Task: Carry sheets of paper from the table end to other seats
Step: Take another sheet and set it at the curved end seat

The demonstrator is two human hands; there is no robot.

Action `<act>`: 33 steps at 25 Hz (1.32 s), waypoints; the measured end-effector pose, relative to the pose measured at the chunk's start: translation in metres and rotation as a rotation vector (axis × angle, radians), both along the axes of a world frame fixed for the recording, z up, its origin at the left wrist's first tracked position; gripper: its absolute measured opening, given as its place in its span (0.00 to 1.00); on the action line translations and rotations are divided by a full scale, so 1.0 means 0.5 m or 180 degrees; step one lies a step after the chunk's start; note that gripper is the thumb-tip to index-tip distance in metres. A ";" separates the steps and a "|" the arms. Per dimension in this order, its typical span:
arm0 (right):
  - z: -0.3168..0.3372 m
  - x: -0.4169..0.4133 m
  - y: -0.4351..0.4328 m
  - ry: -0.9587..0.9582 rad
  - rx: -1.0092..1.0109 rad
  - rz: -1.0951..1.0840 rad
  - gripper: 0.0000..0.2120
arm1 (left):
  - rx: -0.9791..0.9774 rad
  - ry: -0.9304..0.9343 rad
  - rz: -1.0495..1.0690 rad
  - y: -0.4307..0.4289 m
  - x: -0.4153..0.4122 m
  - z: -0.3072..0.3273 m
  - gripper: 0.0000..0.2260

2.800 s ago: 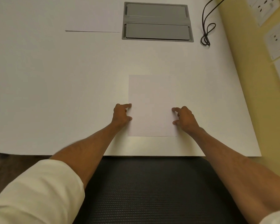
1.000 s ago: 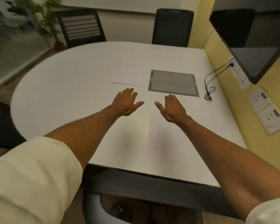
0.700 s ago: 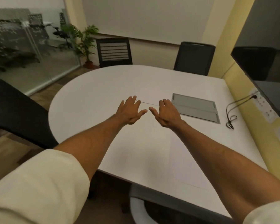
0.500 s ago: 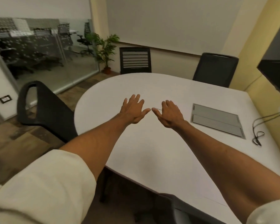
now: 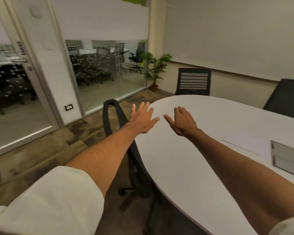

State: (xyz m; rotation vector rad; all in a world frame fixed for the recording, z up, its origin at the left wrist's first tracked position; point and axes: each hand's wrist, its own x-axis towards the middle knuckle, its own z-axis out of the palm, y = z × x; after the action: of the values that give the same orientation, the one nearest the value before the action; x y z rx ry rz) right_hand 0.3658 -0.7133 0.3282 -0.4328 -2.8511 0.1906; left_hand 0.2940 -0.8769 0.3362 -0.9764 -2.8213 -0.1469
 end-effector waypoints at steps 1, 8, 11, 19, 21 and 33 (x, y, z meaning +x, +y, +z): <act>0.005 -0.053 -0.045 0.0043 0.0016 0.0126 0.32 | 0.0050 -0.0013 0.0124 -0.049 -0.043 0.007 0.28; -0.003 -0.253 -0.208 0.0121 0.0032 0.0700 0.29 | 0.0190 -0.0125 0.0695 -0.204 -0.202 -0.005 0.28; -0.012 -0.353 -0.257 0.0104 0.0013 0.0885 0.29 | 0.0241 -0.0172 0.0859 -0.253 -0.289 -0.020 0.28; -0.023 -0.644 -0.276 0.0085 -0.0055 0.1037 0.30 | 0.0294 -0.0265 0.0989 -0.271 -0.564 -0.057 0.28; -0.026 -0.705 -0.276 0.0023 -0.0110 0.0987 0.31 | 0.0296 -0.0297 0.1002 -0.271 -0.626 -0.062 0.28; -0.072 -1.023 -0.320 -0.0087 -0.0125 0.0605 0.30 | 0.0285 -0.0392 0.0712 -0.306 -0.996 -0.085 0.29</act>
State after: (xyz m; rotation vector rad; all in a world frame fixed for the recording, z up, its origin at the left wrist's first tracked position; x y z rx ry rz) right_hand -0.1458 -0.8735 0.2923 -0.1722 -2.9182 0.2779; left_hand -0.2038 -1.0301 0.2937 -0.6487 -2.9803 -0.3133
